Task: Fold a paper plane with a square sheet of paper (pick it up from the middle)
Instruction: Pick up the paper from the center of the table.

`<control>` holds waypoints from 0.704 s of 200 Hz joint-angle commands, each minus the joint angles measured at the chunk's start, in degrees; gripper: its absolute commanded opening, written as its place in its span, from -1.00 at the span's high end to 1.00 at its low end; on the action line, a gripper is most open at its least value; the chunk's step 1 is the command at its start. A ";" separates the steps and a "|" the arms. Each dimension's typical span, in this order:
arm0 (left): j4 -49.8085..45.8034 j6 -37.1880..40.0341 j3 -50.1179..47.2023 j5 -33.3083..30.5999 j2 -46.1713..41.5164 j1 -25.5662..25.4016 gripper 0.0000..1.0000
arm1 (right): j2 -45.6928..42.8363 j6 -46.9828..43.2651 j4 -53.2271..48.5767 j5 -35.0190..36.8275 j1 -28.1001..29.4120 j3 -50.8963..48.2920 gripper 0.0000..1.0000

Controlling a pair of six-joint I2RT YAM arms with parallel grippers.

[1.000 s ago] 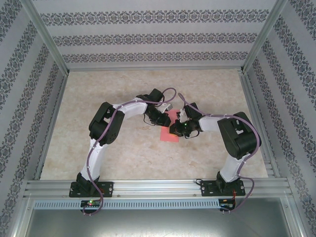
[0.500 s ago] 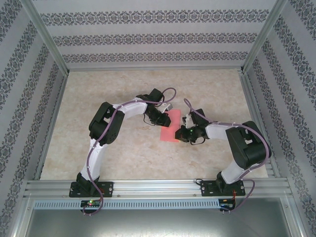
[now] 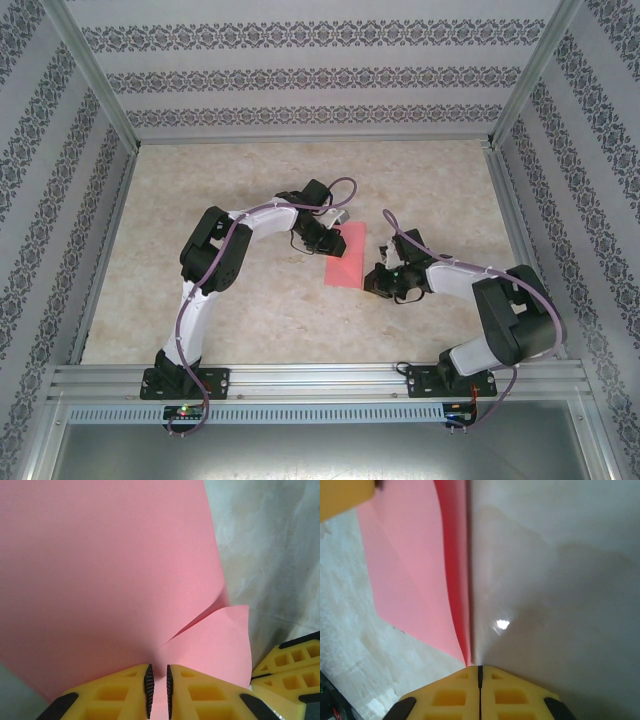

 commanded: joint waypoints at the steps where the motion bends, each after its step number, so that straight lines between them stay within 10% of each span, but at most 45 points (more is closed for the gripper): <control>1: -3.43 0.08 -1.13 -5.69 4.19 1.25 0.58 | -3.15 0.00 -6.08 0.30 -0.88 2.34 0.86; 141: -2.08 -1.70 0.28 -2.83 0.11 1.27 0.53 | 13.66 -10.32 -6.66 -2.80 -5.33 21.07 0.41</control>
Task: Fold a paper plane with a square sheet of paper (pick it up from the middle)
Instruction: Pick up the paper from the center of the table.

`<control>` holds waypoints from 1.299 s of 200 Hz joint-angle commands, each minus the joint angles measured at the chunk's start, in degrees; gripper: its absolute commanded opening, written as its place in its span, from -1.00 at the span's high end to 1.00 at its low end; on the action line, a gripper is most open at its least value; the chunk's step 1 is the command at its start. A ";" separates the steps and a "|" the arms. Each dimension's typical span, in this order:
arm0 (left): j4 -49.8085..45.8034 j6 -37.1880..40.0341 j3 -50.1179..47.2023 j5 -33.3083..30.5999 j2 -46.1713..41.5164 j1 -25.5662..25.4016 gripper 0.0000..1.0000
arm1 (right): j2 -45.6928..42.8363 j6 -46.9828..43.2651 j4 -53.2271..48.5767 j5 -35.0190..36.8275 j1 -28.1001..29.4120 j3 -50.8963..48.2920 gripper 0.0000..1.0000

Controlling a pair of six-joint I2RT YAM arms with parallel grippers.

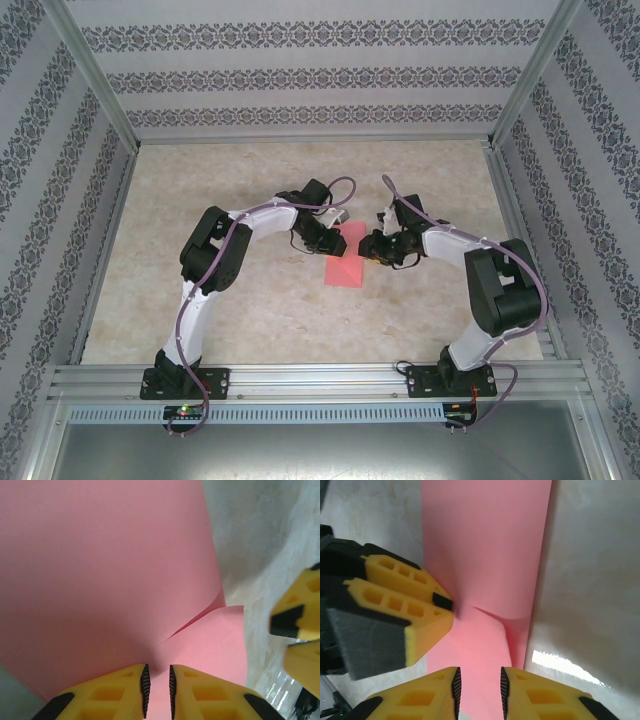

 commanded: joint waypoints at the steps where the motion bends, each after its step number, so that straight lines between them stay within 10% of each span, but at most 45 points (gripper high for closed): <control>1: -2.15 -0.61 0.09 -3.45 0.16 1.20 0.53 | 2.08 -3.42 -1.20 -1.00 -0.59 2.46 0.41; 260: -1.07 -3.57 -0.66 -3.35 -9.67 2.83 0.27 | 9.53 -5.65 2.85 -9.41 0.82 5.66 0.48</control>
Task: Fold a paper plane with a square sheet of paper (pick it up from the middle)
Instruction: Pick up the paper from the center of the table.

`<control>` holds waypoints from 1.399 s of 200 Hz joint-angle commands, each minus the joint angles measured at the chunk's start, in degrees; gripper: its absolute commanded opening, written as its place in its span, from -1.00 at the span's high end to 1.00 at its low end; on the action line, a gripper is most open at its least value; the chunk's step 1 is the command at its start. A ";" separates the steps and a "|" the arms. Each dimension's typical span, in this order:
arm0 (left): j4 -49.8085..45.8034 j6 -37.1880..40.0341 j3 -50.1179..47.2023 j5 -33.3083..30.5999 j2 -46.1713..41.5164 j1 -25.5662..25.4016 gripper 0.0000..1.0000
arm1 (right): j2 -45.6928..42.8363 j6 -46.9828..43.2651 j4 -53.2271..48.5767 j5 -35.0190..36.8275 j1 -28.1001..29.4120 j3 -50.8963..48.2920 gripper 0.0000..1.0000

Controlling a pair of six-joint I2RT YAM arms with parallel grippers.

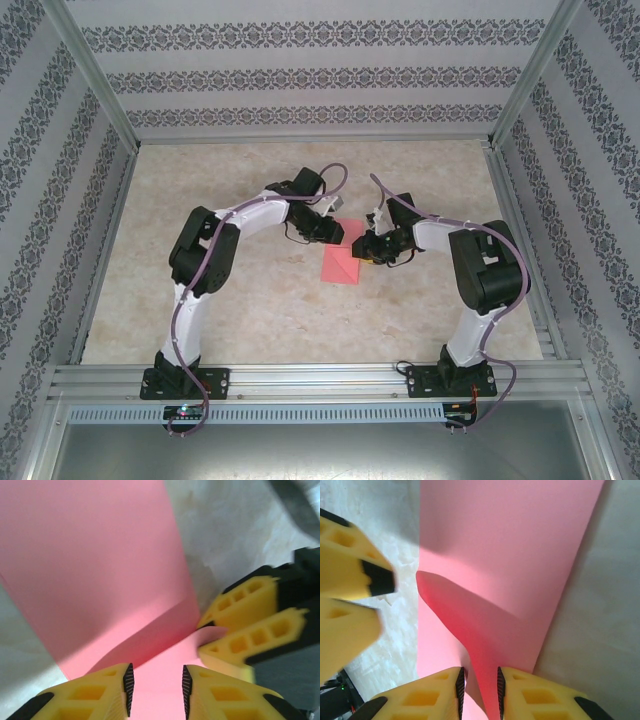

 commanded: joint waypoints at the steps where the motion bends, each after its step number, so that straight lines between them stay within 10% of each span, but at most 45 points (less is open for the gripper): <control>1: -0.75 -1.63 -1.08 -1.33 -4.75 0.99 0.27 | 1.00 0.41 1.89 -2.41 0.84 1.66 0.48; 41: 4.56 -8.35 -9.23 -10.23 -12.01 3.00 0.16 | 2.00 1.99 4.69 -5.09 1.33 1.50 0.70; 174: 66.87 -50.53 -45.31 -4.87 -25.90 2.97 -0.12 | -8.76 13.16 13.64 -16.00 -0.79 -1.17 0.97; 280: 75.71 -57.90 -42.55 -3.36 -20.33 -1.35 -0.13 | -13.28 23.11 23.51 -20.01 -2.77 -3.83 0.99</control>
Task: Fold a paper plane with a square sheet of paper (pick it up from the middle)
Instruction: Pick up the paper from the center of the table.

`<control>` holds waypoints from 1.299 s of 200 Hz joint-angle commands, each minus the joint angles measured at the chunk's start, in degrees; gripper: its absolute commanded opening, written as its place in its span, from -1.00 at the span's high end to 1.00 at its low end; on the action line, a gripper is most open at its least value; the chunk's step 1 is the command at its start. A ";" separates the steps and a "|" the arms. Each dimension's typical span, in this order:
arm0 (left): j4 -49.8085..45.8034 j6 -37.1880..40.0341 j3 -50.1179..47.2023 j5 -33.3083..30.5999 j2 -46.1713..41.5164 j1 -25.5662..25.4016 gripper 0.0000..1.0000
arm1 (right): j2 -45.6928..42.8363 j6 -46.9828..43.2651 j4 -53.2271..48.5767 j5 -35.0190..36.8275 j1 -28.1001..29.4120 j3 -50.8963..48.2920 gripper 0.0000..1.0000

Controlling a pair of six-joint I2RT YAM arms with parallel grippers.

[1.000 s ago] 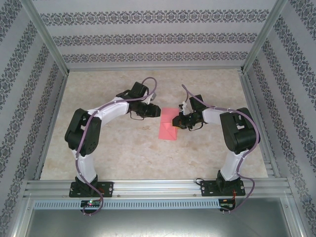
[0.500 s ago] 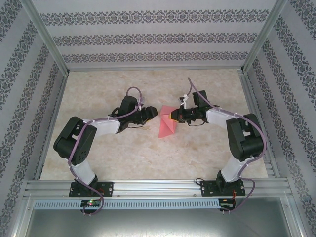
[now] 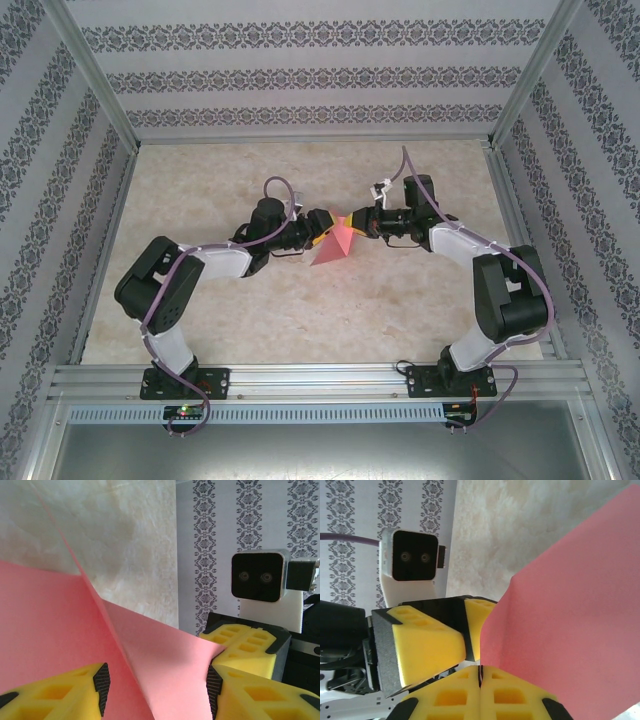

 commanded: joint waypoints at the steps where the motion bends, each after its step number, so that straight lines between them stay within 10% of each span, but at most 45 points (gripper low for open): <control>1: 6.60 -3.17 2.18 1.87 2.37 -0.83 -0.13 | -1.13 2.79 4.01 -2.28 -0.69 -1.22 0.99; 260: -7.47 0.92 8.77 8.07 3.65 -1.98 0.39 | 2.74 -1.70 -0.39 0.05 -3.13 -3.95 0.98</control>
